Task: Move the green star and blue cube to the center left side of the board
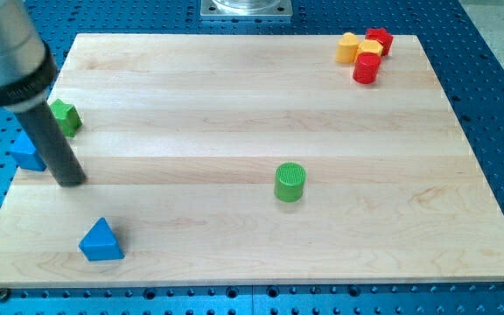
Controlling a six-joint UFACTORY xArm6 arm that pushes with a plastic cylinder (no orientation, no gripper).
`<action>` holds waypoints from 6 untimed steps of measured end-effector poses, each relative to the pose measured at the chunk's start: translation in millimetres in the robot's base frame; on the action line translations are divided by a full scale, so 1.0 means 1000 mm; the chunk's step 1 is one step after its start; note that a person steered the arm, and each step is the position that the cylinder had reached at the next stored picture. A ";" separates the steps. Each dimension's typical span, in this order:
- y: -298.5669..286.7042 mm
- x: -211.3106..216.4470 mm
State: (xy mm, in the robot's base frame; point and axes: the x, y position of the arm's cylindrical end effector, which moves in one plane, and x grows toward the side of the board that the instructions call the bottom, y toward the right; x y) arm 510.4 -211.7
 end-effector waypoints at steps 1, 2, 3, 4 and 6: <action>-0.063 0.017; -0.092 -0.002; -0.049 -0.038; -0.008 -0.046; 0.131 0.093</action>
